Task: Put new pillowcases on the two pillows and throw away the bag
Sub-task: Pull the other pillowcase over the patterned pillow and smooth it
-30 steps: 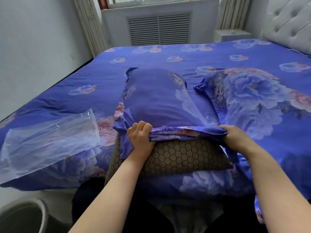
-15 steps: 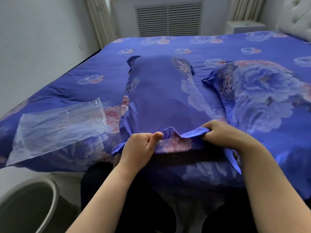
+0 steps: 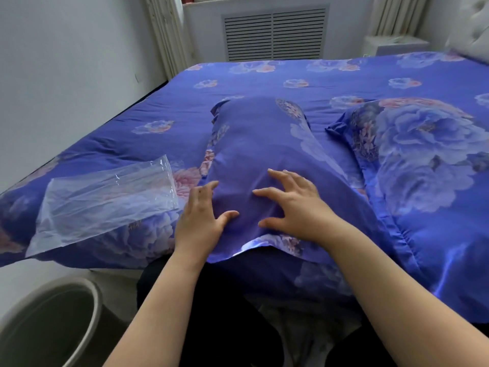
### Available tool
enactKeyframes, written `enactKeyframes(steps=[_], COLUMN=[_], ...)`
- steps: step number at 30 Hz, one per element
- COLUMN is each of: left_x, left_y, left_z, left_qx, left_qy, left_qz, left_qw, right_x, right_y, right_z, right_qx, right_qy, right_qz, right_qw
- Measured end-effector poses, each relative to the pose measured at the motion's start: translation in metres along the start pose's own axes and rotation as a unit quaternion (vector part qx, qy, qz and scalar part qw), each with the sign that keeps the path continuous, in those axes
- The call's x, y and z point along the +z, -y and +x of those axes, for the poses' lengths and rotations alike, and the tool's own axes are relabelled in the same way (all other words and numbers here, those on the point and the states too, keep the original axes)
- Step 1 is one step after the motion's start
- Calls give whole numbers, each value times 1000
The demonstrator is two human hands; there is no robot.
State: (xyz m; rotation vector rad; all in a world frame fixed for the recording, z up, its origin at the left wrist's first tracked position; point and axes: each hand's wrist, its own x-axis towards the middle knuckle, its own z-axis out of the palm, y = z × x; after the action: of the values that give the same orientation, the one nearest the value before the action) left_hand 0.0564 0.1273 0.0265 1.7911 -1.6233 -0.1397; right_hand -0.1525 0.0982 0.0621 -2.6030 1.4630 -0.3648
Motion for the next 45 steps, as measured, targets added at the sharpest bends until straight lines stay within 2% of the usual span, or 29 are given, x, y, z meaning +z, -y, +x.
enactKeyframes(steps=[2,5,9,11,13,15,18,20,22,24,25,27,28,31,33,35,36,38,40,43,45], left_x=[2,9,8,1,-7,-12,-3,17,34,44,46,47,47,45,38,32,30,28,32,40,43], left_y=[10,13,10,0,-11,-24,-45,-54,-57,-51,-46,-34,-30,-31,-40,-50,-53,-57,-55,-44,-39], left_z=[12,25,36,39,45,54,51,34,15,9,11,17,22,32,37,45,48,57,64,68,68], left_qx=[21,22,120,89,14,-24,-32,-37,-22,29,62,111,128,176,154,85,51,32,42,78,64], left_qy=[32,74,5,0,18,-27,-125,-134,-106,-52,-34,-50,-73,-140,-147,-133,-123,-106,-75,-37,-61], left_qz=[24,19,-26,-152,-259,-249,-219,-248,-225,-132,-87,-27,-11,0,-44,-99,-123,-154,-152,-39,38], left_qw=[999,997,992,984,966,968,967,959,968,989,994,992,989,974,976,983,983,982,985,996,995], right_x=[9,14,7,1,-4,-6,-1,6,8,-2,-10,-26,-34,-49,-56,-62,-62,-55,-43,-22,-17], right_y=[5,7,0,-5,-6,-5,-8,-9,-8,-6,-8,-10,-12,-18,-21,-26,-30,-40,-47,-48,-41], right_z=[5,11,17,22,26,29,33,35,36,43,47,55,57,54,51,47,46,45,47,56,60], right_qx=[13,38,65,68,49,45,70,47,40,90,108,121,125,119,71,43,39,58,91,114,139], right_qy=[28,-29,-38,-26,-5,-7,-76,-187,-244,-179,-106,47,99,171,185,177,162,99,0,-105,-136], right_qz=[-41,-69,-30,-3,-3,-26,-51,-58,-73,-15,51,221,267,310,338,335,272,68,-22,27,56], right_qw=[999,996,997,997,999,999,993,980,966,980,987,967,950,928,920,925,948,991,996,987,979])
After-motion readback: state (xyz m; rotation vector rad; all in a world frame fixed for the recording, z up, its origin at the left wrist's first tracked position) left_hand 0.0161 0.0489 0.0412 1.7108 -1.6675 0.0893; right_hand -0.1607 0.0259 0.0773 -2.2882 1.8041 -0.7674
